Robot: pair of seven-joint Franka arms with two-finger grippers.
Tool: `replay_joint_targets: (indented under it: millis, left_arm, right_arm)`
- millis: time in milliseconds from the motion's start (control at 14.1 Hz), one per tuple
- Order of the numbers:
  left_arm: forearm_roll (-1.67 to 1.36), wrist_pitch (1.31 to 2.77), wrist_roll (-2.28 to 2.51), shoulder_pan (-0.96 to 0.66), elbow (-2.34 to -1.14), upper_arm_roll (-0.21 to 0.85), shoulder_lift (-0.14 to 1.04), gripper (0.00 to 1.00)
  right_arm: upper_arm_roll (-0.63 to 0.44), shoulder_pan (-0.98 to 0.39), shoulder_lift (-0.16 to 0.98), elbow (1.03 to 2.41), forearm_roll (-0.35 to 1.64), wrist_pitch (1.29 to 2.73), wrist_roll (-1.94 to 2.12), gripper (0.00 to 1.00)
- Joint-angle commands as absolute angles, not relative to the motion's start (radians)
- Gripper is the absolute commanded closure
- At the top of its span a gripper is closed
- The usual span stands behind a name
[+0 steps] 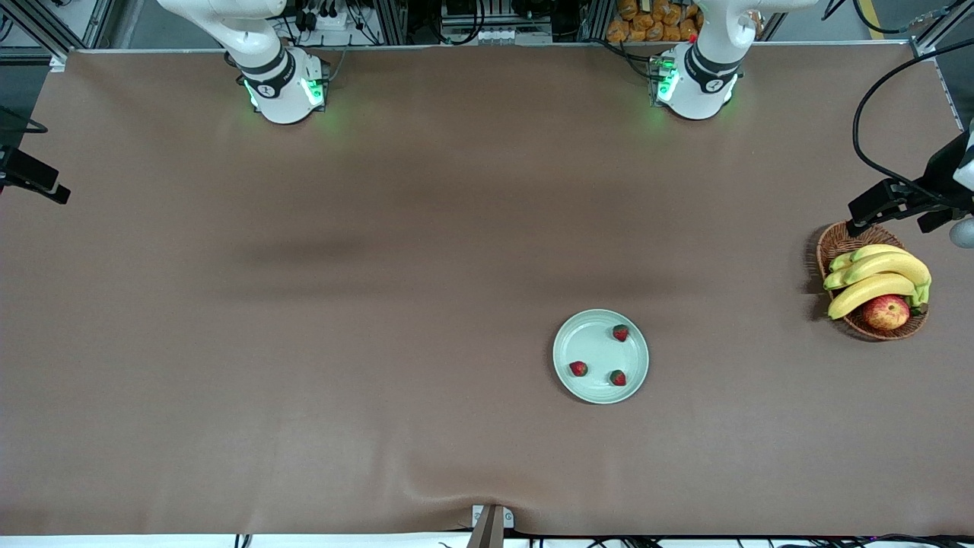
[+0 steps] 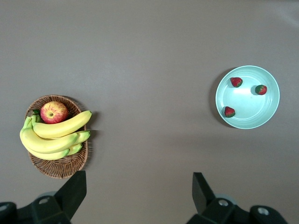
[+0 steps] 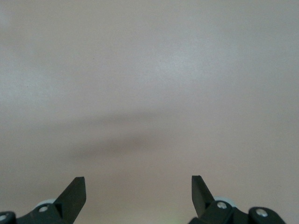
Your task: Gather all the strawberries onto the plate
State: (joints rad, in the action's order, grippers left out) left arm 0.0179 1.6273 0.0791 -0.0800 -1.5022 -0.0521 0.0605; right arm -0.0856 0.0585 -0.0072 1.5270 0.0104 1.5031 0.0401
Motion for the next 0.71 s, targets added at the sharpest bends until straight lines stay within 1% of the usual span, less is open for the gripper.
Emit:
replay_joint_targets:
  millis: [0,637]
  left_arm:
    - [-0.002,1.634,0.080,-0.083,-1.520,-0.054,0.041,0.00]
    - [-0.002,1.634,0.081,-0.084,-1.520,-0.054,0.040,0.00]
  right_arm:
    - [-0.069,0.083,-0.009,1.522,0.005,1.493,0.054,0.00]
    - [-0.068,0.087,-0.012,1.522,0.014,1.488,0.052,0.00]
